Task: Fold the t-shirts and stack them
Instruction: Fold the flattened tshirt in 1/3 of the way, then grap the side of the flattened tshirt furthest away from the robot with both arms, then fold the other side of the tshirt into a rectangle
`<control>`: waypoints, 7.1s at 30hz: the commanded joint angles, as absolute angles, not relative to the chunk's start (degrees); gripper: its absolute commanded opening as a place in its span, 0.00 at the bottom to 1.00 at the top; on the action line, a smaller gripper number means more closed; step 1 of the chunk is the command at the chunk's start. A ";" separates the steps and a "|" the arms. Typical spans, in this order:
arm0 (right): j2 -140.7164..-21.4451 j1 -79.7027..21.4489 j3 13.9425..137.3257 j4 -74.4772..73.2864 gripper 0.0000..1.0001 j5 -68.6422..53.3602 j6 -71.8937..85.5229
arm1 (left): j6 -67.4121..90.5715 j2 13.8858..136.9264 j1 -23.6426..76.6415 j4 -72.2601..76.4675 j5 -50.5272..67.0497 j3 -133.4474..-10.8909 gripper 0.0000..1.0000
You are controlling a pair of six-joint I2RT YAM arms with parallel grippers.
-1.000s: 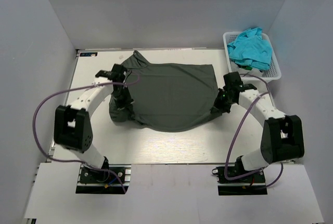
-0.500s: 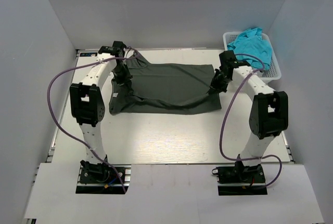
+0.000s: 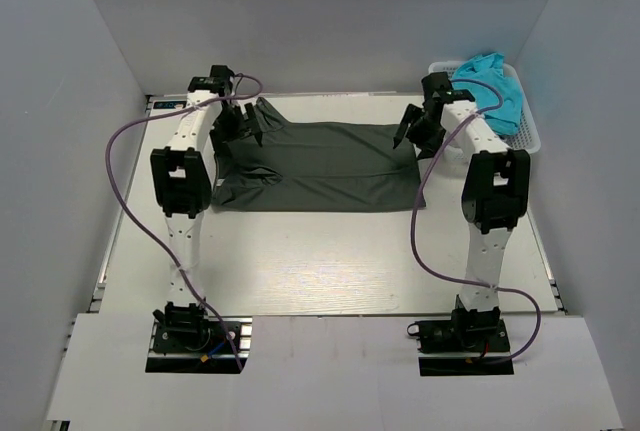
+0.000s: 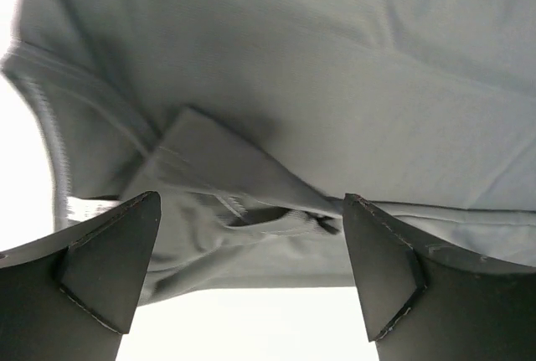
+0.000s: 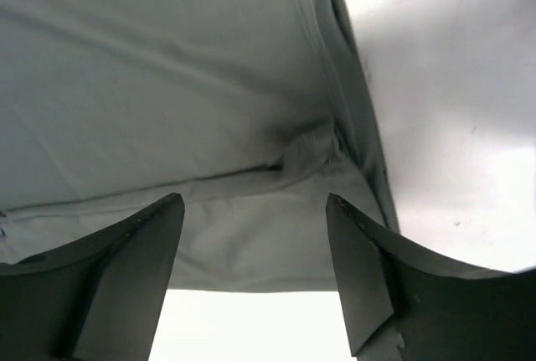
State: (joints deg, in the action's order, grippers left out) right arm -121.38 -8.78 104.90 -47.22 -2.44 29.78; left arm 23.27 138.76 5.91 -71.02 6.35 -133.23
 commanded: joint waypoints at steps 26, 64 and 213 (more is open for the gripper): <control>-105.20 -11.43 74.62 -25.05 0.90 -16.35 23.64 | 28.64 116.10 9.14 -40.27 14.95 -91.50 1.00; -107.14 -11.25 78.22 -28.74 0.90 -10.20 21.27 | 23.81 108.58 9.67 -32.44 3.69 -93.82 1.00; -94.84 -14.85 68.48 -23.82 0.00 5.01 20.74 | 36.56 65.84 3.34 -47.72 6.06 -44.75 0.00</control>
State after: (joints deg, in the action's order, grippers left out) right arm -97.60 -14.92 70.70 -25.85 4.54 20.01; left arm 34.48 68.45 3.11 -46.02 5.34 -47.79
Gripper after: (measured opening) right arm 0.015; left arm 0.011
